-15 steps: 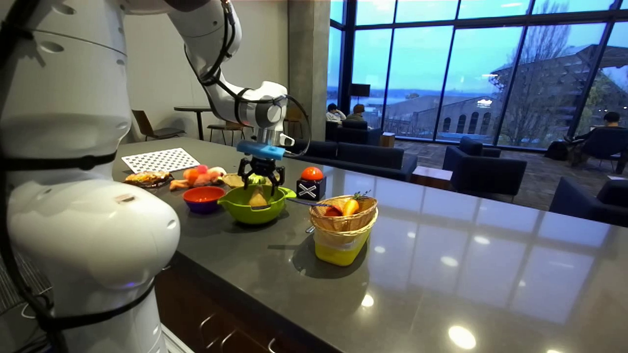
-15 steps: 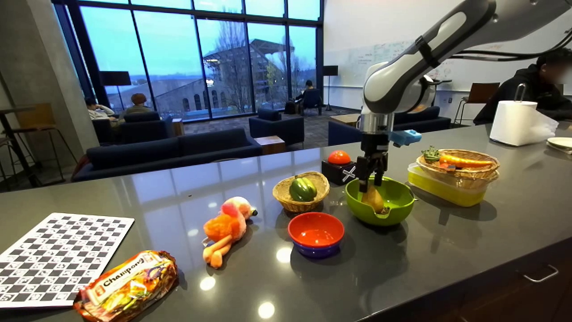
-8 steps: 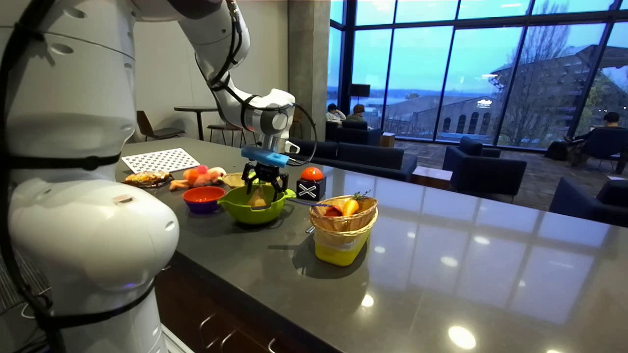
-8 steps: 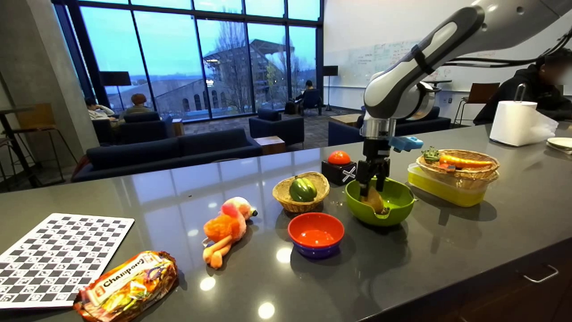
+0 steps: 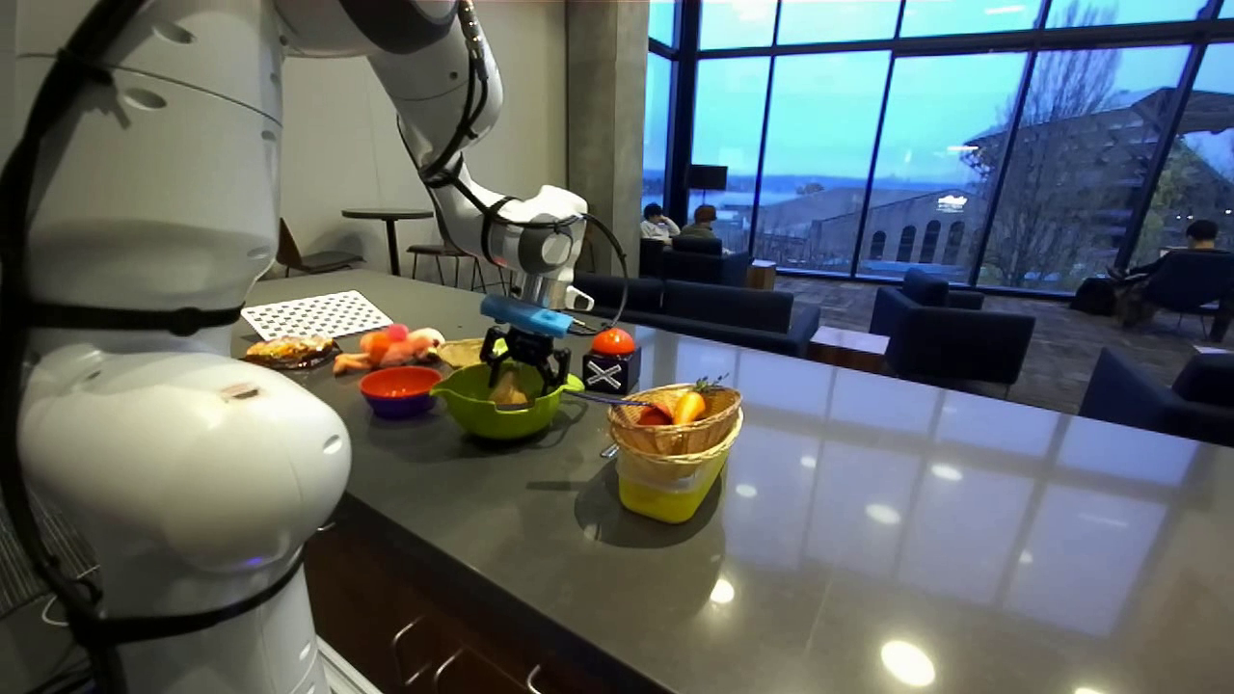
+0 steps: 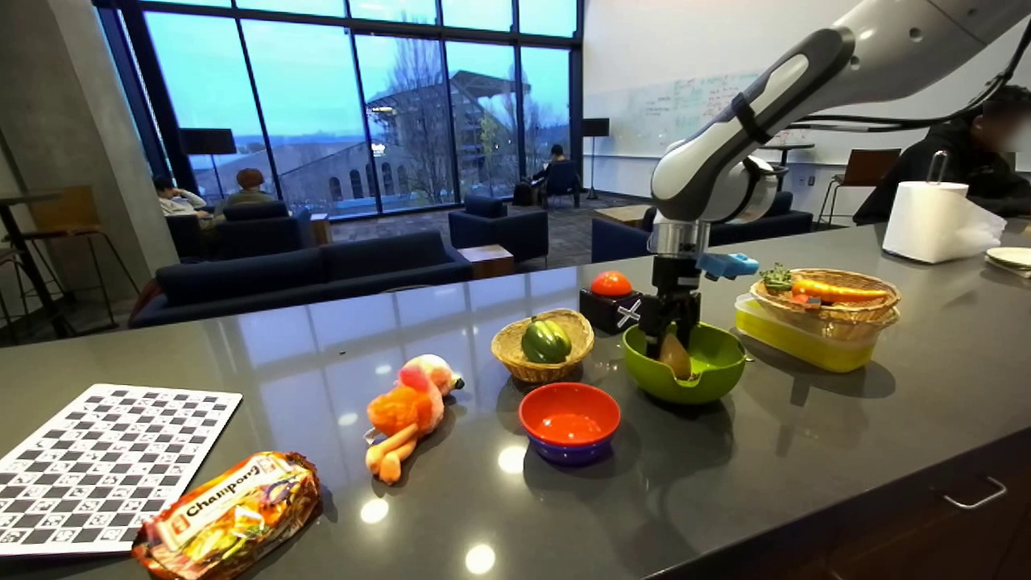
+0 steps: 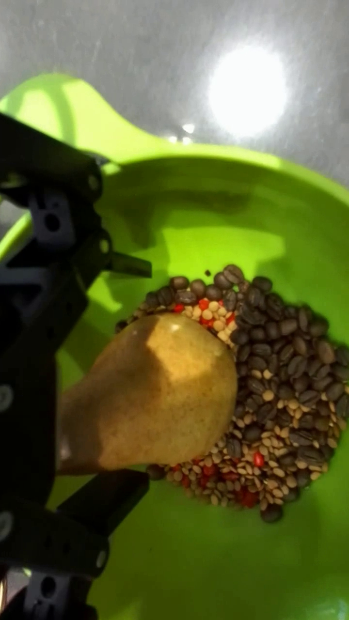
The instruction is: Put the pear in the orange bowl.
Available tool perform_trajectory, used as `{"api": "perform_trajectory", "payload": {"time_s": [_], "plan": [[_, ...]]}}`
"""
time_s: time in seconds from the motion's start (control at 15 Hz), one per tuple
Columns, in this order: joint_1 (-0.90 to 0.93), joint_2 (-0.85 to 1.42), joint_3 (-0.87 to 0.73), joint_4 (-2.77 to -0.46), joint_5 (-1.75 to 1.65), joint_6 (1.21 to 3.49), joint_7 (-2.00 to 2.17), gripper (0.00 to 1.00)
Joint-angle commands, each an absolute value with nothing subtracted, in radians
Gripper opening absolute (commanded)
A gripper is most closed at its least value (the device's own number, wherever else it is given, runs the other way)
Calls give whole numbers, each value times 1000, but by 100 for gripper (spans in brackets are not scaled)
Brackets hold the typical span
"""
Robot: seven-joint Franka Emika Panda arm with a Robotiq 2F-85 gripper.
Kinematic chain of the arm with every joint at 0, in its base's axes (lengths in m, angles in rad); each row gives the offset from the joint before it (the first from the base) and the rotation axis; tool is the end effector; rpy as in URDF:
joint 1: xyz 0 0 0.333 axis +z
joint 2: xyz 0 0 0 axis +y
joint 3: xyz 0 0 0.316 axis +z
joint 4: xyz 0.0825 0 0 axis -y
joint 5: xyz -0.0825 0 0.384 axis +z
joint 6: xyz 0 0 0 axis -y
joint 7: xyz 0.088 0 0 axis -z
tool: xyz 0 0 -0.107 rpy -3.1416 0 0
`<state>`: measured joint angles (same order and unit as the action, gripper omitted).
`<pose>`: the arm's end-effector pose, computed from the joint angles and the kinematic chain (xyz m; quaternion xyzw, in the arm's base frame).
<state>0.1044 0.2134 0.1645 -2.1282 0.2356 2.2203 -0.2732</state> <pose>0.5339 0.1539 0.3016 -0.9741 -0.1905 0.0597 0.1066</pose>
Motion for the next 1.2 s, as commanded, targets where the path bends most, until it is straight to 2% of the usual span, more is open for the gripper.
{"api": "perform_trajectory", "payload": {"time_s": [0.0,0.53,0.6,0.67,0.93,1.13], "plan": [[101,219,161,-2115,237,2197,-233,100],[112,204,159,-2121,222,2167,-130,100],[113,203,160,-2121,224,2163,-122,78],[113,205,160,-2117,225,2160,-119,74],[117,208,162,-2115,232,2143,-108,47],[115,206,162,-2117,237,2141,-109,47]]}}
